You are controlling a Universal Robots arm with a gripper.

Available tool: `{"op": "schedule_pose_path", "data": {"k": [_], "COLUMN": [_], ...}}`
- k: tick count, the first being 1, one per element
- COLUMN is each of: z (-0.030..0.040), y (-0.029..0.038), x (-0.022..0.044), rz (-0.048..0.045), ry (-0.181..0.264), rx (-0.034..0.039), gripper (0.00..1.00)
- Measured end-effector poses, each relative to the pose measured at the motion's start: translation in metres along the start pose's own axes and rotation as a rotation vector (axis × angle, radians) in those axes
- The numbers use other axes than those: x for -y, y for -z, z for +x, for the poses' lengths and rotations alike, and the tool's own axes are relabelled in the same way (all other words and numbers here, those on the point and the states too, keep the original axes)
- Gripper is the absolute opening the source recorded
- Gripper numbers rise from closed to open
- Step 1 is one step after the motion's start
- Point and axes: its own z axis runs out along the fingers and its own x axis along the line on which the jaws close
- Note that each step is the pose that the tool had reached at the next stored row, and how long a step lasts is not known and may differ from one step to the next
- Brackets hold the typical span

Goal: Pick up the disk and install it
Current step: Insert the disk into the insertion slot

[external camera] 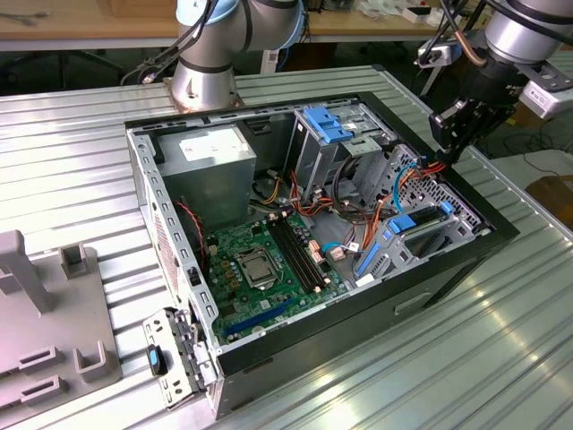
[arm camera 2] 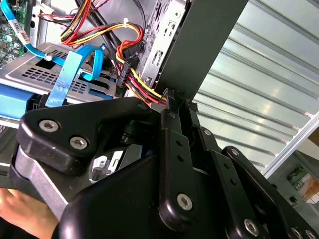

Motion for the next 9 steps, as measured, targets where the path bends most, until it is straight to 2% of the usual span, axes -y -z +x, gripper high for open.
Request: {"op": "schedule_pose_path", "data": {"k": [3,5,7,9], "z": [0.0,-0.0001,-0.0001,0.0005], "y": [-0.0002,-0.0002,-0.0001,0.0035], "x": [0.0,0.0,0.0,0.0002], "rz": [0.0,0.0,0.0001,0.0001], "ry": [0.0,0.0,0.0,0.0], "rx": [-0.0001,-0.0001,0.0,-0.0001], "gripper": [0.23,0.16,0.16,0.16]}}
